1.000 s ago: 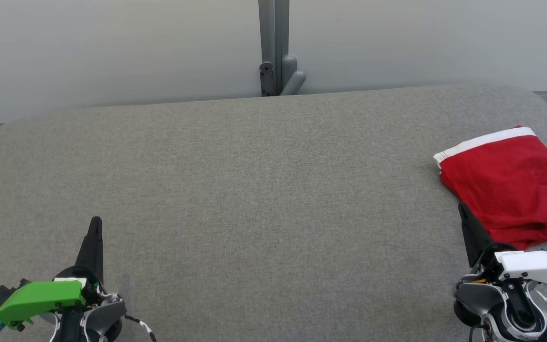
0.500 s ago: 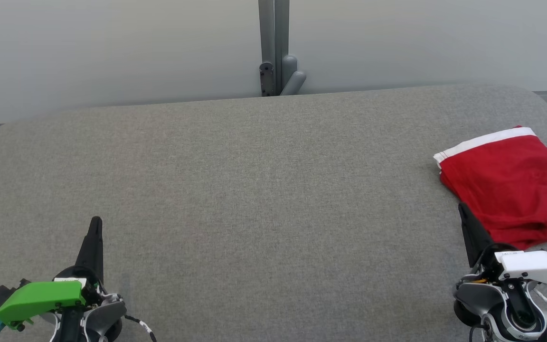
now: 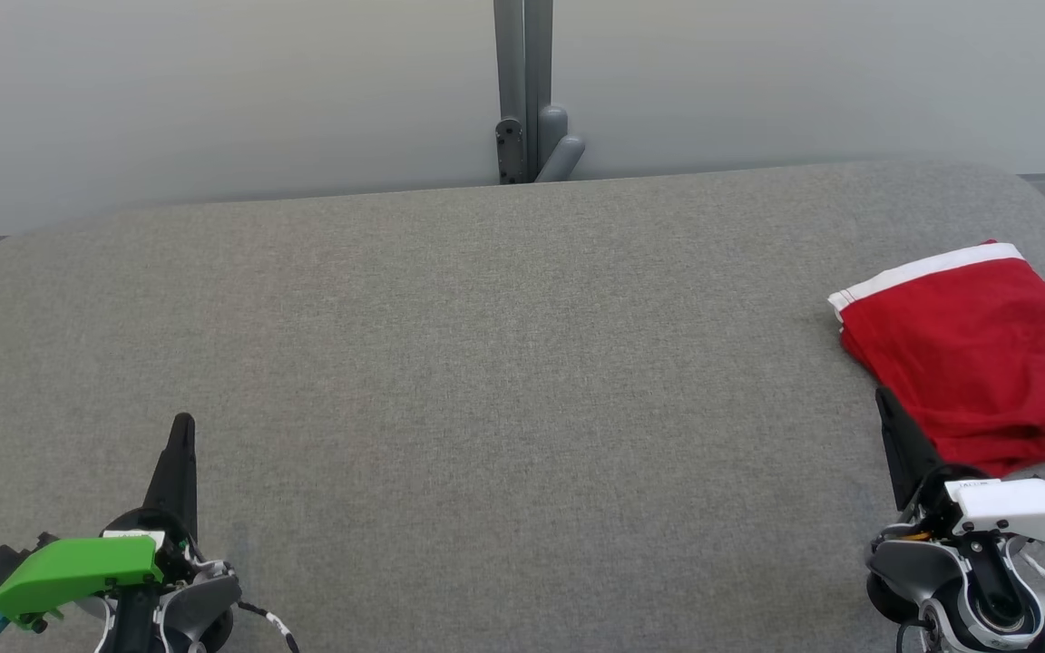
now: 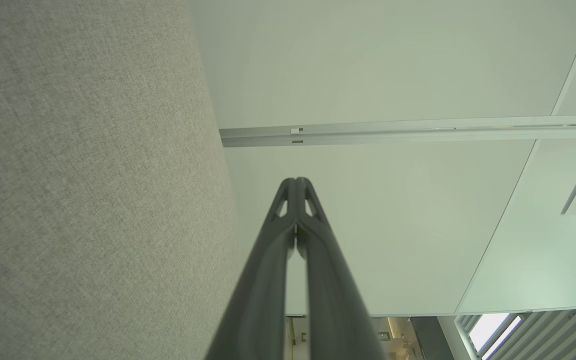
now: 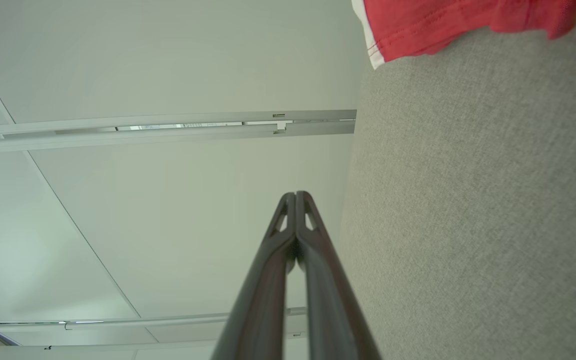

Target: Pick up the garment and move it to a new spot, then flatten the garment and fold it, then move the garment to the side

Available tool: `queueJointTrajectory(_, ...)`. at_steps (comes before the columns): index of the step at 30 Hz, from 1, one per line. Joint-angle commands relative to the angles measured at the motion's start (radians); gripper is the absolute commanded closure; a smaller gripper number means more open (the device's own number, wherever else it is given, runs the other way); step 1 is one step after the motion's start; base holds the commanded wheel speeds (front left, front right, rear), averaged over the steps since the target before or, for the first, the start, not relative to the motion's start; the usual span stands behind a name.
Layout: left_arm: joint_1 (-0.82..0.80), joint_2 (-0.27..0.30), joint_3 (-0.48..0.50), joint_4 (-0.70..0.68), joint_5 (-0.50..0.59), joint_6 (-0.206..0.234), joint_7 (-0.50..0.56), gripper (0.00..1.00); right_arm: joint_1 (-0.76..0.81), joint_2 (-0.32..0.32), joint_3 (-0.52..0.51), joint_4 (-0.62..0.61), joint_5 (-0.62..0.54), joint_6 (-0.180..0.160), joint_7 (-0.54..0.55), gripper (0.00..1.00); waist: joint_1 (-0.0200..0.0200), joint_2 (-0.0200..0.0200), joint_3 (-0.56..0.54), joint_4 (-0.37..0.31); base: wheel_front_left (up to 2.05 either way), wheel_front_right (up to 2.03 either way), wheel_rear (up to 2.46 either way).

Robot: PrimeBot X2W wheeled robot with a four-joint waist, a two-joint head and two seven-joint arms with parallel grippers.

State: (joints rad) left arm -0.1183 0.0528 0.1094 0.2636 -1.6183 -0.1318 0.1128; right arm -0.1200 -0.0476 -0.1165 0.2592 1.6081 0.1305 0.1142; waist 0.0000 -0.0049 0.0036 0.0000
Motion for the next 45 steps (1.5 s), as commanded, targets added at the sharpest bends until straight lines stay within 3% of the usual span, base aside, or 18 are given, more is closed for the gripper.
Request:
queueJointTrajectory(1,-0.016,0.002,0.005,-0.002,0.008,0.002,0.001,1.00,-0.009,-0.005,0.001,0.002,0.006,0.000,0.003,1.00,0.0000,0.0049,0.000,0.000,0.00,0.00,0.00)
queueJointTrajectory(45,-0.016,0.000,0.007,-0.002,0.010,0.002,0.005,1.00,-0.009,-0.005,0.001,0.002,0.006,0.000,0.003,1.00,0.0000,0.0049,0.000,0.000,0.00,0.00,0.00)
